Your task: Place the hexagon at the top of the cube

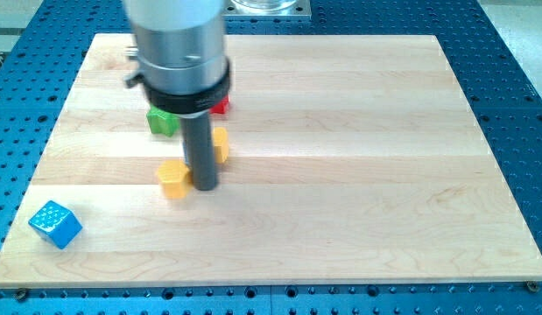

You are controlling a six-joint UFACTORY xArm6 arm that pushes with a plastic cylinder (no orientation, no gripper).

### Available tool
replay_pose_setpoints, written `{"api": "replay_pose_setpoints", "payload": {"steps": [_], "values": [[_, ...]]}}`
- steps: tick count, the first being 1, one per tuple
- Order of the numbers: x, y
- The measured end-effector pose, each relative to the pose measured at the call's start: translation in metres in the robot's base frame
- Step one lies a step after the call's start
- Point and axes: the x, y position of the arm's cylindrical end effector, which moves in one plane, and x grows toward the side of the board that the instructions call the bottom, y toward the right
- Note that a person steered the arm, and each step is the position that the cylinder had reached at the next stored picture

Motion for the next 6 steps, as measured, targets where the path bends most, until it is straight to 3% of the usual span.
{"api": "replay_pose_setpoints", "payload": {"steps": [1,2,4,5,6], "values": [[0.001,-0.029],[0.013,-0.01],[0.013,-0.101],[0.013,-0.1],[0.009,-0.028]]}}
